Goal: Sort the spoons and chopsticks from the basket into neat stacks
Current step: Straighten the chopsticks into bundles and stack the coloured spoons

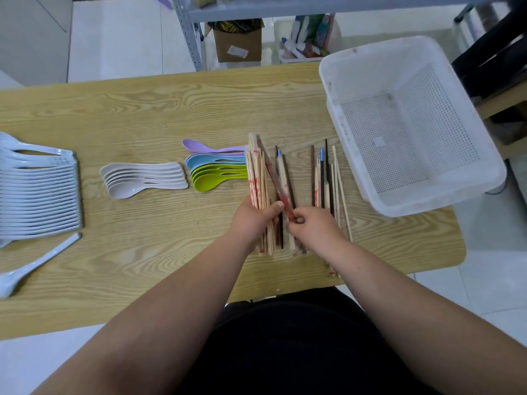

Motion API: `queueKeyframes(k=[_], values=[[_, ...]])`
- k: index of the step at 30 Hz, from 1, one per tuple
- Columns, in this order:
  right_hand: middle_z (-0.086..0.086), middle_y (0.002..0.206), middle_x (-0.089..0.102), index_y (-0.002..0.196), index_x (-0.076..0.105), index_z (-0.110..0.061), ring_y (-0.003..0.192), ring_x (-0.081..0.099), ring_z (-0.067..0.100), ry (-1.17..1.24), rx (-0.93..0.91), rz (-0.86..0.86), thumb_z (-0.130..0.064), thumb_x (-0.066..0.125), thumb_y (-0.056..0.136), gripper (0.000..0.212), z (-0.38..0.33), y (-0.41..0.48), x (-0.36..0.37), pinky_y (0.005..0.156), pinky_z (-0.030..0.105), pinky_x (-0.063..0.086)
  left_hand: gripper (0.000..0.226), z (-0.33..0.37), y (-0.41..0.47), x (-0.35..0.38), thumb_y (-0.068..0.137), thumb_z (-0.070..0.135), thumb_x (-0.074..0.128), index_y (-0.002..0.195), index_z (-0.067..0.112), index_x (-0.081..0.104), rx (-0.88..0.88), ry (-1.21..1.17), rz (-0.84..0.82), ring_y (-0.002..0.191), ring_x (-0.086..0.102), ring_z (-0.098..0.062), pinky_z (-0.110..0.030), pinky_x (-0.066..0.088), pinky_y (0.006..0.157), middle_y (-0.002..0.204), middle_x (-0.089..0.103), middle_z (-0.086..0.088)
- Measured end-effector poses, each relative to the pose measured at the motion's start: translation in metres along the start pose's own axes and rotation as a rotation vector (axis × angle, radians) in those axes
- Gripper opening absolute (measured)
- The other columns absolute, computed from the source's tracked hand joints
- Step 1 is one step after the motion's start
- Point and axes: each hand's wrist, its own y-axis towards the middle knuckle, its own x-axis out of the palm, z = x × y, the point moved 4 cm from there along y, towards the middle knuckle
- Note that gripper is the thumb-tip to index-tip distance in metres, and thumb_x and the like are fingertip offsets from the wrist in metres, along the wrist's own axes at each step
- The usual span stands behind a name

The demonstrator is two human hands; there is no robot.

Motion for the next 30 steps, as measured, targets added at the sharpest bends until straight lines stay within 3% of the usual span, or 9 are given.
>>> queueKeyframes(k=[3, 5, 7, 11, 13, 21, 24, 27, 30], values=[[-0.005, 0.075, 0.064, 0.076, 0.059, -0.025, 0.074, 0.064, 0.018, 0.023, -0.073, -0.034, -0.030, 0.065, 0.093, 0.019, -0.010, -0.014, 0.011, 0.066, 0.033, 0.050, 0.030, 0.005, 0.000, 0.008, 0.067, 0.026, 0.089, 0.086, 0.020, 0.067, 0.002, -0.052, -0.024, 0.072, 0.070, -0.016, -0.036, 0.059, 0.072, 0.074, 0.073, 0.003], [-0.009, 0.087, 0.068, 0.091, 0.066, -0.025, 0.082, 0.065, 0.014, 0.058, -0.102, -0.128, -0.036, 0.064, 0.095, 0.012, -0.010, -0.015, 0.016, 0.072, 0.031, 0.052, 0.032, 0.003, 0.002, 0.008, 0.063, 0.027, 0.085, 0.087, 0.018, 0.067, -0.017, -0.006, -0.012, 0.072, 0.070, -0.021, -0.038, 0.060, 0.070, 0.075, 0.072, 0.000], [-0.007, 0.100, 0.070, 0.110, 0.070, -0.025, 0.091, 0.066, 0.013, 0.063, -0.110, -0.145, -0.042, 0.060, 0.098, 0.023, -0.001, -0.011, 0.014, 0.080, 0.032, 0.054, 0.033, 0.000, 0.004, 0.005, 0.066, 0.028, 0.081, 0.094, 0.017, 0.067, -0.026, 0.055, 0.014, 0.075, 0.070, -0.022, -0.038, 0.060, 0.069, 0.080, 0.073, -0.003], [0.001, 0.124, 0.057, 0.132, 0.057, -0.021, 0.099, 0.062, 0.019, -0.048, 0.075, 0.234, -0.035, 0.058, 0.098, 0.037, 0.050, -0.002, -0.015, 0.085, 0.039, 0.055, 0.044, -0.010, 0.004, -0.003, 0.064, 0.032, 0.081, 0.103, 0.018, 0.066, -0.045, 0.046, 0.009, 0.075, 0.069, -0.021, -0.041, 0.061, 0.075, 0.085, 0.072, -0.001], [0.004, 0.127, 0.053, 0.135, 0.052, -0.019, 0.102, 0.060, 0.024, -0.132, 0.163, 0.244, -0.034, 0.061, 0.095, 0.044, 0.071, 0.000, -0.019, 0.085, 0.041, 0.054, 0.049, -0.018, 0.004, -0.005, 0.064, 0.030, 0.081, 0.107, 0.013, 0.065, -0.063, 0.036, -0.016, 0.070, 0.067, -0.020, -0.042, 0.061, 0.073, 0.081, 0.070, -0.001], [0.002, 0.098, 0.061, 0.115, 0.056, -0.016, 0.082, 0.060, 0.022, -0.200, 0.187, 0.159, -0.020, 0.061, 0.092, 0.023, 0.070, 0.010, -0.014, 0.060, 0.030, 0.042, 0.048, -0.021, 0.000, 0.003, 0.071, 0.019, 0.083, 0.113, 0.012, 0.061, -0.090, 0.039, -0.078, 0.076, 0.071, -0.025, -0.038, 0.059, 0.069, 0.087, 0.074, -0.010], [-0.003, 0.083, 0.062, 0.106, 0.054, -0.019, 0.068, 0.060, 0.017, -0.051, 0.192, 0.211, -0.025, 0.064, 0.090, 0.020, 0.070, 0.005, -0.019, 0.051, 0.028, 0.039, 0.048, -0.020, -0.002, 0.010, 0.064, 0.015, 0.079, 0.108, 0.007, 0.060, -0.101, -0.002, -0.108, 0.072, 0.068, -0.030, -0.044, 0.059, 0.069, 0.081, 0.071, -0.015], [-0.007, 0.091, 0.065, 0.107, 0.058, -0.021, 0.074, 0.062, 0.007, 0.249, 0.159, 0.247, -0.026, 0.071, 0.088, 0.023, 0.064, -0.003, -0.023, 0.054, 0.023, 0.044, 0.046, -0.021, -0.001, 0.017, 0.065, 0.018, 0.082, 0.106, 0.013, 0.062, -0.093, -0.053, -0.120, 0.080, 0.069, -0.029, -0.043, 0.060, 0.074, 0.087, 0.072, -0.011], [-0.004, 0.097, 0.071, 0.103, 0.066, -0.021, 0.076, 0.069, 0.007, 0.518, 0.091, 0.111, -0.027, 0.077, 0.088, 0.020, 0.046, -0.005, -0.011, 0.066, 0.027, 0.059, 0.054, -0.018, -0.004, 0.027, 0.063, 0.025, 0.085, 0.113, 0.017, 0.065, -0.073, -0.090, -0.154, 0.094, 0.072, -0.027, -0.047, 0.058, 0.087, 0.100, 0.076, -0.007]])
